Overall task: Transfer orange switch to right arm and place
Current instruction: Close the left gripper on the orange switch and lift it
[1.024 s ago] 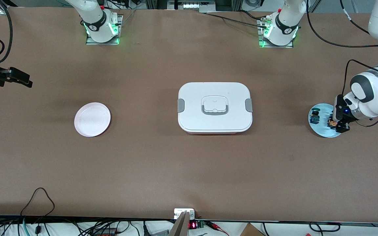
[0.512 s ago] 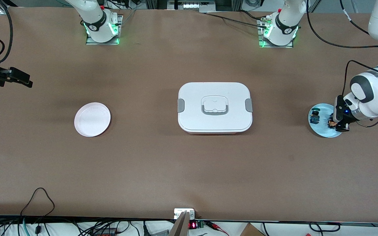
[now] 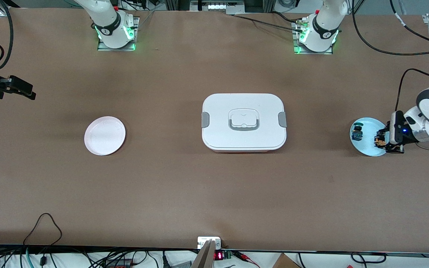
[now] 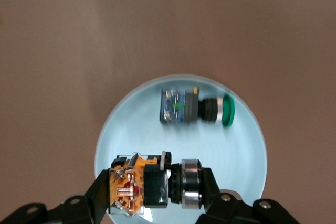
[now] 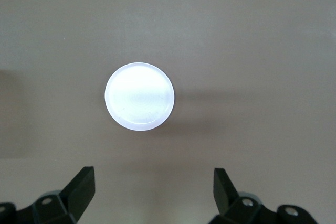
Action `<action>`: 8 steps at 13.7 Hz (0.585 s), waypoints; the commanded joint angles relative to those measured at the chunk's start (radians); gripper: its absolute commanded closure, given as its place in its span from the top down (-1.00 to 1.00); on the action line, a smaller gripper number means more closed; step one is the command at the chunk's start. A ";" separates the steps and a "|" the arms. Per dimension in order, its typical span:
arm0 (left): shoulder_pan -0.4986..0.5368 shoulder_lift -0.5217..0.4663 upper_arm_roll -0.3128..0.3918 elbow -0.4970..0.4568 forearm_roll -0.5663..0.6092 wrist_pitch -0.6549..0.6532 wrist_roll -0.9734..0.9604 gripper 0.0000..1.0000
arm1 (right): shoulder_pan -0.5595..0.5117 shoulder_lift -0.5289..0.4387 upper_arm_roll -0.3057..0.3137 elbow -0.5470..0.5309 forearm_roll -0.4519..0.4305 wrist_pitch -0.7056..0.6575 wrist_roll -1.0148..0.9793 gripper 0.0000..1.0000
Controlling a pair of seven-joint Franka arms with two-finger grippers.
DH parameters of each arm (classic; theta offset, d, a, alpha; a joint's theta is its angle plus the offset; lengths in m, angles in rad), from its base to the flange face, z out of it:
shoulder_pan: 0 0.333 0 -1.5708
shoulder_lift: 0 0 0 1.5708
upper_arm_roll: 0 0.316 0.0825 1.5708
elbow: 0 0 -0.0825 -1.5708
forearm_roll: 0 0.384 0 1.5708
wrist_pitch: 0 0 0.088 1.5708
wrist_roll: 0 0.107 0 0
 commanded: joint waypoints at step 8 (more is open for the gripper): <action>-0.007 -0.010 -0.156 0.274 -0.347 -0.567 -0.277 -1.00 | -0.003 -0.010 0.003 0.007 0.012 -0.017 -0.001 1.00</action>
